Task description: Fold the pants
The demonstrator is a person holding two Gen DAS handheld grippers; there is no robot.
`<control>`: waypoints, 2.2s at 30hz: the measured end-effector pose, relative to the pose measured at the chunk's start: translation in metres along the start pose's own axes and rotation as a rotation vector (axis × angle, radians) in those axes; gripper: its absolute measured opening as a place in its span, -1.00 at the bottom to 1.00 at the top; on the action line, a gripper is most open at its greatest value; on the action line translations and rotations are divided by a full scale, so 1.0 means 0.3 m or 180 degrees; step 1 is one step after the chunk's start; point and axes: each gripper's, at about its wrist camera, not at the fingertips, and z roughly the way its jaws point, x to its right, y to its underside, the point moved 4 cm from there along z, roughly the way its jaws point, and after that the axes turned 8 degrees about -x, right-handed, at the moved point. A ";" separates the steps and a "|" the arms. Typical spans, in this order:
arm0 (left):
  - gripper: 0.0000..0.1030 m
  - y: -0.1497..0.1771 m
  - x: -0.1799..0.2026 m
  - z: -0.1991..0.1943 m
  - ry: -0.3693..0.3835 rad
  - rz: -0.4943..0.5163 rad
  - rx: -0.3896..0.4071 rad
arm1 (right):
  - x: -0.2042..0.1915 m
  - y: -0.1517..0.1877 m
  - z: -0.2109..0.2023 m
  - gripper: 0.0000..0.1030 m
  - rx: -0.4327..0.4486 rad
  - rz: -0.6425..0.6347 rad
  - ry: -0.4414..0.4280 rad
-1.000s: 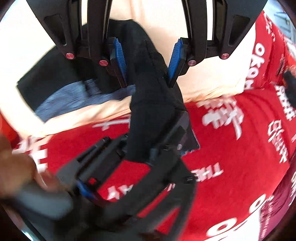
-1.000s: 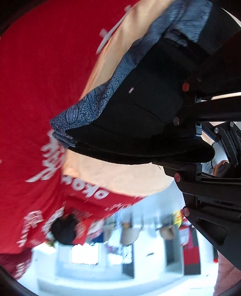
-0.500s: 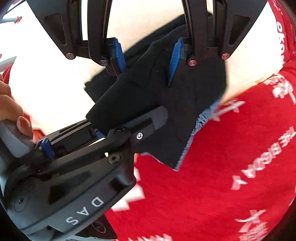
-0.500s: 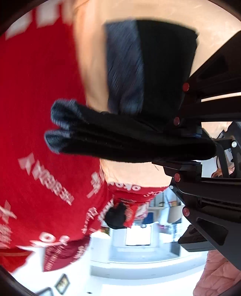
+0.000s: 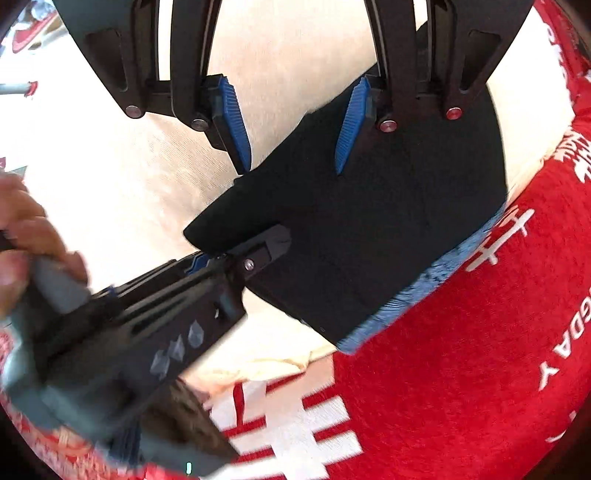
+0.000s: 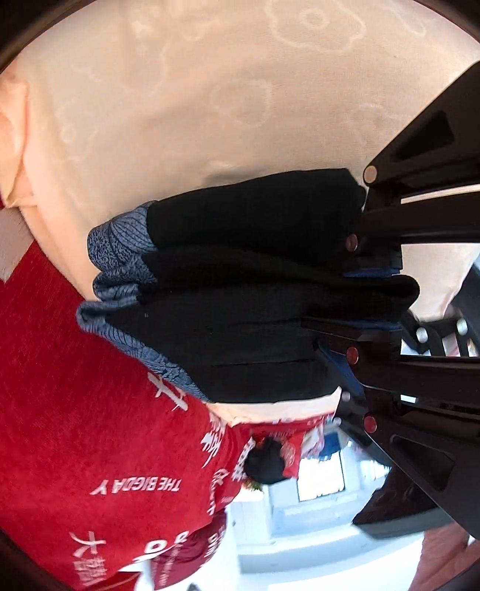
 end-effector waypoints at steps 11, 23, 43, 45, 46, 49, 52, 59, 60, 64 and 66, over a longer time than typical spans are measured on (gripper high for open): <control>0.71 0.098 -0.412 -0.003 -0.0171 -0.1399 -0.0234 | -0.063 -0.047 -0.028 -0.53 0.0020 -0.0534 0.0920; 1.00 0.205 -0.493 0.122 0.0033 -0.1932 -0.0516 | -0.079 0.076 -0.188 -0.26 0.0489 -0.0209 0.1312; 1.00 0.240 -0.506 0.113 0.0143 -0.1843 -0.0542 | -0.146 0.088 0.076 -0.28 0.0221 -0.0531 0.1878; 1.00 0.256 -0.525 0.086 0.0166 -0.1833 -0.0528 | -0.149 0.092 0.078 -0.27 0.0228 -0.0458 0.1937; 1.00 0.261 -0.533 0.078 0.0176 -0.1823 -0.0536 | -0.150 0.096 0.075 -0.27 0.0227 -0.0427 0.1967; 1.00 0.282 -0.559 0.053 0.0168 -0.1761 -0.0578 | -0.176 0.119 0.058 -0.26 0.0309 -0.0327 0.2018; 1.00 0.298 -0.593 0.027 0.0113 -0.1728 -0.0543 | -0.213 0.148 0.063 -0.17 0.0413 -0.0204 0.1891; 1.00 0.313 -0.664 -0.037 0.0125 -0.1670 -0.0482 | -0.283 0.230 0.098 0.00 0.0496 0.0076 0.1790; 1.00 0.313 -0.672 -0.040 0.0132 -0.1654 -0.0476 | -0.294 0.236 0.106 0.02 0.0498 0.0086 0.1782; 1.00 0.318 -0.691 -0.046 0.0173 -0.1639 -0.0459 | -0.342 0.259 0.142 0.21 0.0528 0.0080 0.1797; 1.00 0.320 -0.698 -0.046 0.0202 -0.1639 -0.0462 | -0.355 0.273 0.146 0.22 0.0528 0.0104 0.1790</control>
